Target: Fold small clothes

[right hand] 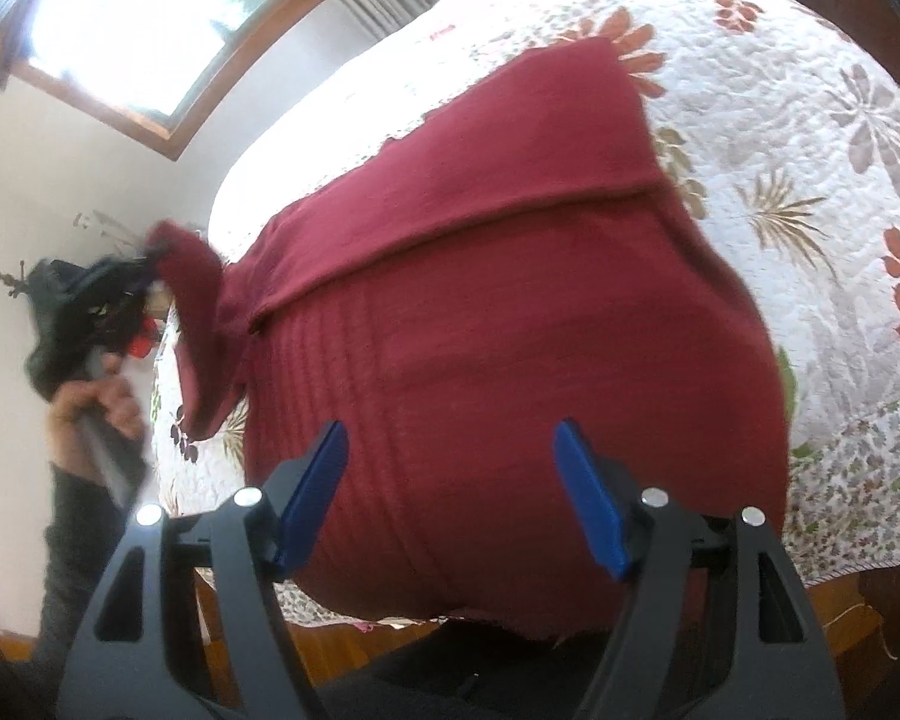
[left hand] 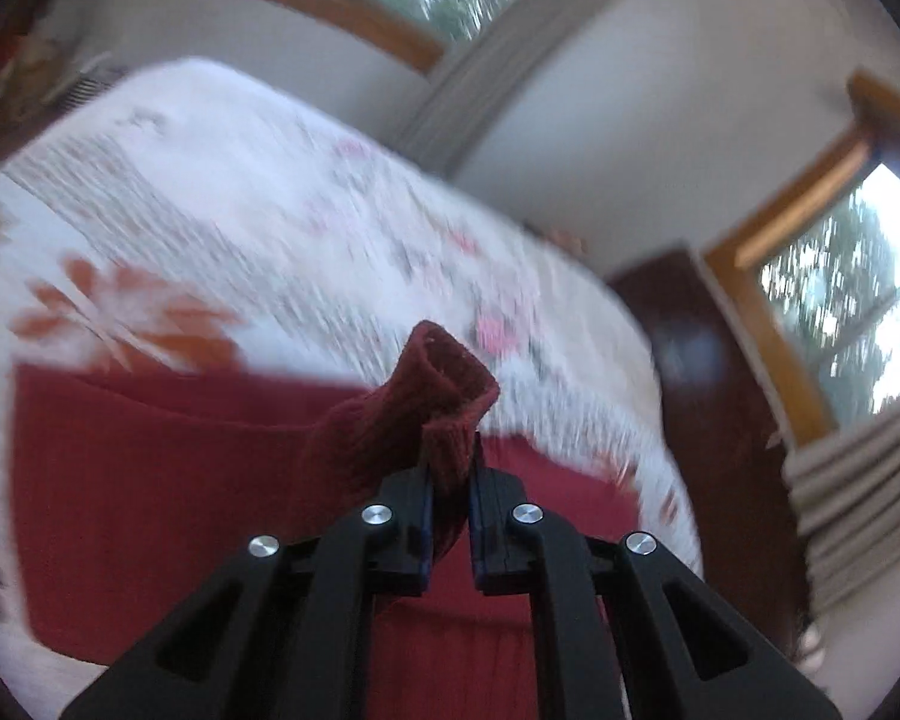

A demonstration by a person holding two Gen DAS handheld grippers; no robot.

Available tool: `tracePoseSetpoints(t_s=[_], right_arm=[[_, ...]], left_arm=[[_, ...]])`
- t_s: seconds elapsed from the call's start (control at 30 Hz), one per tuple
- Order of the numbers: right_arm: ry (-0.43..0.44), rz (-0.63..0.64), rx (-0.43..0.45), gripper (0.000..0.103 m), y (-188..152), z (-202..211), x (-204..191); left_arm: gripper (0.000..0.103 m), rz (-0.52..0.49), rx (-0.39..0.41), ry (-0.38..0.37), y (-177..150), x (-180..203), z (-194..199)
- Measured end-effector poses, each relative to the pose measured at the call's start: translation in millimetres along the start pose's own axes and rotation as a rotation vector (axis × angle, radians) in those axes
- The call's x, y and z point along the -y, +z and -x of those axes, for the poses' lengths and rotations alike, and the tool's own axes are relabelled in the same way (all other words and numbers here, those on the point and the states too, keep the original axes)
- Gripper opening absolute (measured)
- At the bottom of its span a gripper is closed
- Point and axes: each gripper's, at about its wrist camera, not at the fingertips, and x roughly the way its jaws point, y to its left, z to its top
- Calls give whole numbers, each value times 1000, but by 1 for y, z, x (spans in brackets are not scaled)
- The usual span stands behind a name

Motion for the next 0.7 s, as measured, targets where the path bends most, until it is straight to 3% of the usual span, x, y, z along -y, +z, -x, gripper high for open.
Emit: tracePoseSetpoints(t_s=[0.1, 0.23, 0.3, 0.33, 0.4, 0.47, 0.63, 0.7], right_arm=[[25, -14, -18, 79, 7, -2, 7], [85, -19, -55, 79, 23, -10, 4], [145, -14, -77, 79, 38, -15, -1], [185, -17, -91, 79, 46, -19, -5], [297, -41, -131, 71, 69, -31, -14], [398, -57, -176, 60, 92, -51, -28], [540, -89, -300, 53, 132, -115, -70], [537, -96, -351, 53, 146, -145, -83]], left_arm=[[9, -15, -95, 19, -28, 11, -48], [10, -17, -155, 56, -53, 14, -77], [24, -14, -152, 51, -63, 19, -77], [30, -11, -152, 38, -65, 19, -74], [60, 13, -134, 19, -65, 14, -58], [71, 40, -109, 8, -66, 7, -38], [81, 113, -105, 14, -93, -19, 24], [82, 140, -119, 31, -114, -32, 47]])
